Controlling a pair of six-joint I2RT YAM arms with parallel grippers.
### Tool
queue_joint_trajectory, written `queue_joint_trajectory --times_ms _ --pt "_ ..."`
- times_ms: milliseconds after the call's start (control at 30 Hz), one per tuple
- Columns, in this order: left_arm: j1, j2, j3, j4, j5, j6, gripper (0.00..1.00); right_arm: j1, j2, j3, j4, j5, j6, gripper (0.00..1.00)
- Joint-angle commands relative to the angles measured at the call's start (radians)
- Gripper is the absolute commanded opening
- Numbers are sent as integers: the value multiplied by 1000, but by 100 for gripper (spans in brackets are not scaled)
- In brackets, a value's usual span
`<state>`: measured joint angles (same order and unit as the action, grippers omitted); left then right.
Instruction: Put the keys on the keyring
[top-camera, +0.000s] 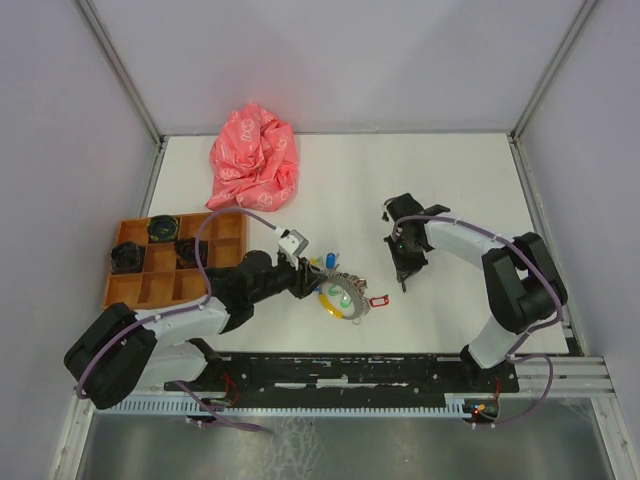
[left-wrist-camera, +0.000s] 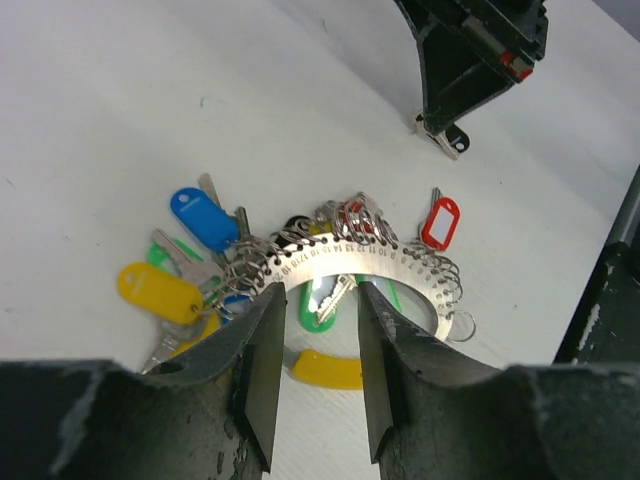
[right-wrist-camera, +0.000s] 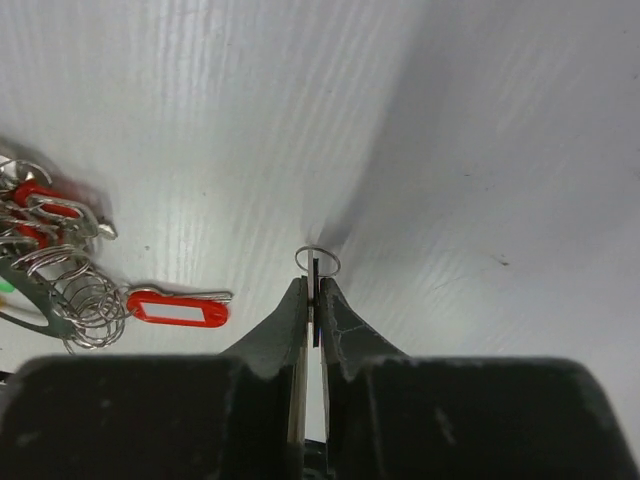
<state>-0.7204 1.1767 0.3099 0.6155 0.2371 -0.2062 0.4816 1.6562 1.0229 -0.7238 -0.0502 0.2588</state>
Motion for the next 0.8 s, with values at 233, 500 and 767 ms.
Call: queue_joint_trajectory --times_ms 233,500,767 --pt "-151 90 142 -289 -72 -191 43 -35 -3 40 -14 0 32 36" --pt "-170 161 183 -427 -218 -254 45 81 -218 -11 11 -50 -2 56" --pt "-130 281 240 -468 -305 -225 39 282 -298 -166 179 -149 101 57"
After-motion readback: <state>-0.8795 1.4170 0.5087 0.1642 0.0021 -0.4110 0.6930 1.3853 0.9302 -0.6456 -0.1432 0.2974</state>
